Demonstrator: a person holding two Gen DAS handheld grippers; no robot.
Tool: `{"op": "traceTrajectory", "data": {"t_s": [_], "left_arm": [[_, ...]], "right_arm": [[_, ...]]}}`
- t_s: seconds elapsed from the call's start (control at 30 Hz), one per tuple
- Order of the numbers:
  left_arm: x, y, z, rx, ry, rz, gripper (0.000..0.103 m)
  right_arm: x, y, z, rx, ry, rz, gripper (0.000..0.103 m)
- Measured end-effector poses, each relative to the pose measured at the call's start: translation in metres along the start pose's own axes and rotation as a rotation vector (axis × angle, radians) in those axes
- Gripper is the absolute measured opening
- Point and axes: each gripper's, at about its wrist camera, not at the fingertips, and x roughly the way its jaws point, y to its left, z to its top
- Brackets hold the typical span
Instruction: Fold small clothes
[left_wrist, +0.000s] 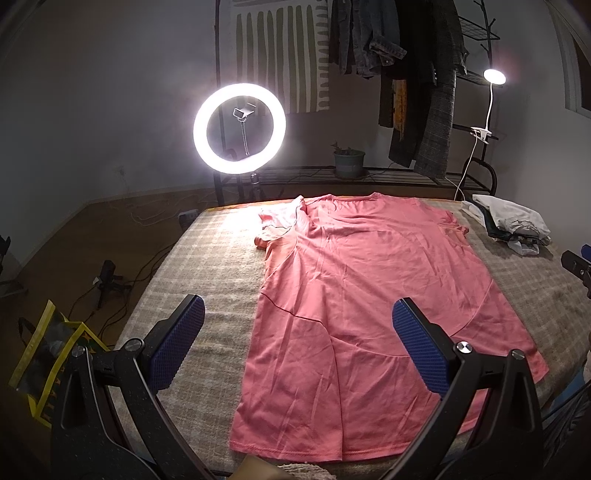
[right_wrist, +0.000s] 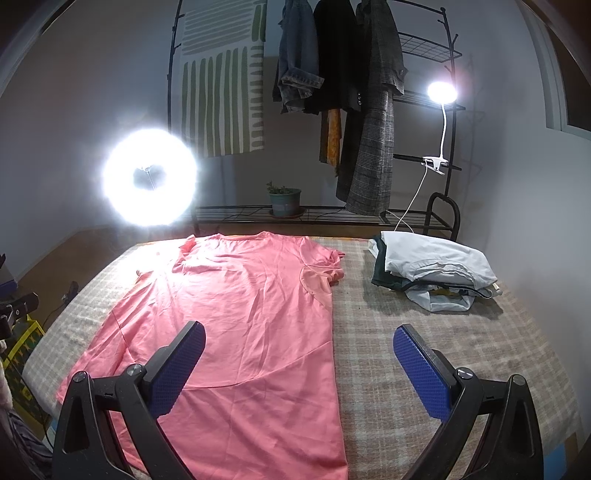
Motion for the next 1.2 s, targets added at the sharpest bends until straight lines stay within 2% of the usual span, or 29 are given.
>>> {"op": "traceTrajectory", "data": {"t_s": [0.97, 1.2], "left_arm": [[0.003, 0.006, -0.008, 0.002, 0.002, 0.009, 0.103], [0.002, 0.005, -0.019, 0.000, 0.010, 0.025, 0.103]], "right_arm": [[0.002, 0.003, -0.001, 0.001, 0.002, 0.000, 0.103], [0.004, 0.011, -0.003, -0.006, 0.006, 0.003, 0.103]]}}
